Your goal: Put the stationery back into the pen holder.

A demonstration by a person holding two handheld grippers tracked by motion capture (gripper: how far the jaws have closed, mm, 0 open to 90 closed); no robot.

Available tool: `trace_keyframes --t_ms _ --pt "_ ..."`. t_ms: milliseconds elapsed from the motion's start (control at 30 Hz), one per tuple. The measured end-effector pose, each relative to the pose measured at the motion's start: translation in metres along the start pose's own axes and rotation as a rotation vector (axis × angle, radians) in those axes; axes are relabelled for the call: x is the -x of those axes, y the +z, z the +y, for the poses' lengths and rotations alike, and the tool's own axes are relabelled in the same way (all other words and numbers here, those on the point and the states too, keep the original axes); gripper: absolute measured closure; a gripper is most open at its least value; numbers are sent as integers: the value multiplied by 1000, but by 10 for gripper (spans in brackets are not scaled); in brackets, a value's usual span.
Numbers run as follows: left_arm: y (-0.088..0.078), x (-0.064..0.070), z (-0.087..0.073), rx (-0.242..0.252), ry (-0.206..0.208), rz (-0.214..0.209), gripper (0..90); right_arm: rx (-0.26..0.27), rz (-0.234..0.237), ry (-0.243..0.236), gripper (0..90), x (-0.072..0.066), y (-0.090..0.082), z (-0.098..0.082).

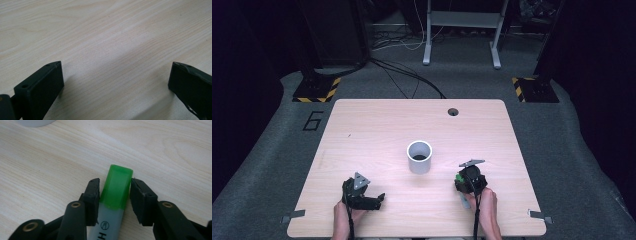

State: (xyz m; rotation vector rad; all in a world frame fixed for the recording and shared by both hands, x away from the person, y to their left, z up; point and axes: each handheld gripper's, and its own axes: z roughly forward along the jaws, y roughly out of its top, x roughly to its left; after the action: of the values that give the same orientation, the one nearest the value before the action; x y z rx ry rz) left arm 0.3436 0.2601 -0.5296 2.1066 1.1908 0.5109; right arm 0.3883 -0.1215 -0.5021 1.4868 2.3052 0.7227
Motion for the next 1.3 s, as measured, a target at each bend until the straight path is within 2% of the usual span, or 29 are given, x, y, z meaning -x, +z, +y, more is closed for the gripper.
trace_keyframes --t_ms 67,300,400,433,533,600,700,767,833,933,967,1067,1267,1300 --pt "0 0 0 1 -2 0 1 1 -2 -7 661 0 0 0" --pt "1 1 0 8 -7 5 1 25 28 -38 670 3 -1 -4" --pt "1 1 0 8 -6 6 1 39 54 -36 670 8 -2 -6" --pt "1 1 0 9 -10 5 1 47 49 -18 671 8 -3 -7" --pt "1 1 0 10 -7 6 2 105 69 -18 671 13 -10 -8" --pt "1 1 0 9 -8 5 1 116 70 -11 671 14 -13 -8" --pt "0 0 0 3 -1 2 2 186 88 -21 671 18 -24 -7" --pt "0 0 0 1 -3 -1 1 197 87 -21 671 18 -28 -7" --pt "0 0 0 -1 1 0 1 233 94 -14 672 20 -34 -5" --pt "1 1 -1 14 -3 12 2 260 101 3 671 21 -39 -4" --pt "1 1 -1 18 -4 13 2 277 94 -11 672 23 -41 -4" --pt "1 1 -1 16 -5 12 2 308 102 9 672 24 -44 -3" --pt "0 0 0 4 1 4 2 334 113 18 672 30 -43 -1" --pt "1 1 0 14 -12 5 2 336 116 14 672 32 -44 0"
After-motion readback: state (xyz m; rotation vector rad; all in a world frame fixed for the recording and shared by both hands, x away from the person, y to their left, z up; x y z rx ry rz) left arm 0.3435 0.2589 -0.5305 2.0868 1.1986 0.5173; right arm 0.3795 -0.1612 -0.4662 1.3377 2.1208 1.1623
